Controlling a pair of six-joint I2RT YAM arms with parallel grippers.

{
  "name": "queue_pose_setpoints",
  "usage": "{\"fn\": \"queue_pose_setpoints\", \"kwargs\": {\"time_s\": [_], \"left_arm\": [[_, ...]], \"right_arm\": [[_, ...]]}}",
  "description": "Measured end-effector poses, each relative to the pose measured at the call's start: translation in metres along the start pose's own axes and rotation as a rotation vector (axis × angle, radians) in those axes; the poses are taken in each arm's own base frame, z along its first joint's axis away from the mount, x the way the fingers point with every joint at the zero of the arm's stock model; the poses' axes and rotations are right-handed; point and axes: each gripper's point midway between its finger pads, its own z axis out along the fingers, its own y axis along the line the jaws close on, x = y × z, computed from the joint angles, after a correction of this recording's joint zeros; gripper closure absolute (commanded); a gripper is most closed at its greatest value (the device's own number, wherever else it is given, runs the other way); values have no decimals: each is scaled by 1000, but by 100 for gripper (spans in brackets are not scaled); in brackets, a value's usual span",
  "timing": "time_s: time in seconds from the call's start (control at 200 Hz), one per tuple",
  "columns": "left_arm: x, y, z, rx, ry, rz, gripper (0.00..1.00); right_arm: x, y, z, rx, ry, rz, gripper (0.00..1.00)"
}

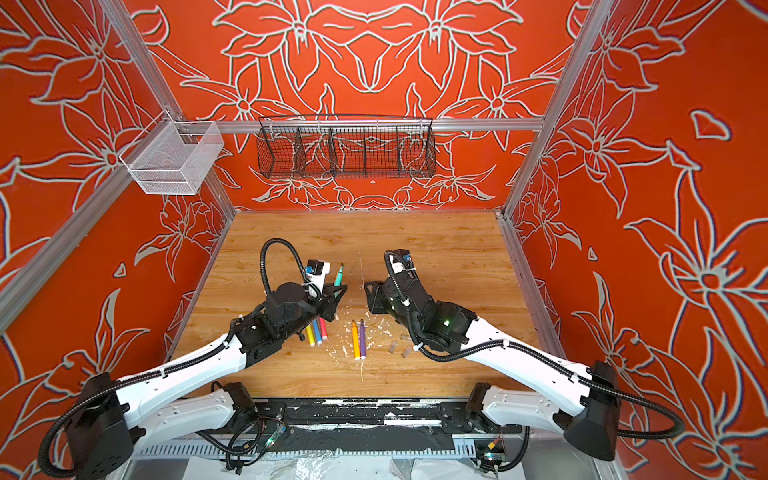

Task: Insert the pens into the pen caps
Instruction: 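Move the right gripper over the pen caps and grasp one cap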

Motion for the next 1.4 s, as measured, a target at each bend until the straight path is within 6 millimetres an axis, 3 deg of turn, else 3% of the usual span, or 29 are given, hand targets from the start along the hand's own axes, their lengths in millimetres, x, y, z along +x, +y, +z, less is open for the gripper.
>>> {"fn": "queue_pose_setpoints", "kwargs": {"time_s": [0.095, 0.275, 0.445, 0.656, 0.916, 1.106, 1.401], "left_arm": [[3, 4, 1, -7, -27, 5, 100], [29, 15, 2, -29, -4, 30, 100], [20, 17, -3, -36, -59, 36, 100], [21, 37, -19, -120, -123, 26, 100], [15, 53, -26, -212, -161, 5, 100], [-3, 46, -22, -204, -167, 4, 100], [16, 45, -8, -193, -96, 28, 100]], "right_arm": [[20, -21, -7, 63, 48, -30, 57], [63, -57, -14, 188, 163, -84, 57], [97, -80, -18, 264, 251, -100, 57], [129, -112, -16, 353, 316, -98, 56], [148, -129, -7, 423, 353, -96, 55], [157, -139, -2, 467, 371, -94, 55], [170, -163, 2, 527, 394, -81, 54]]}}
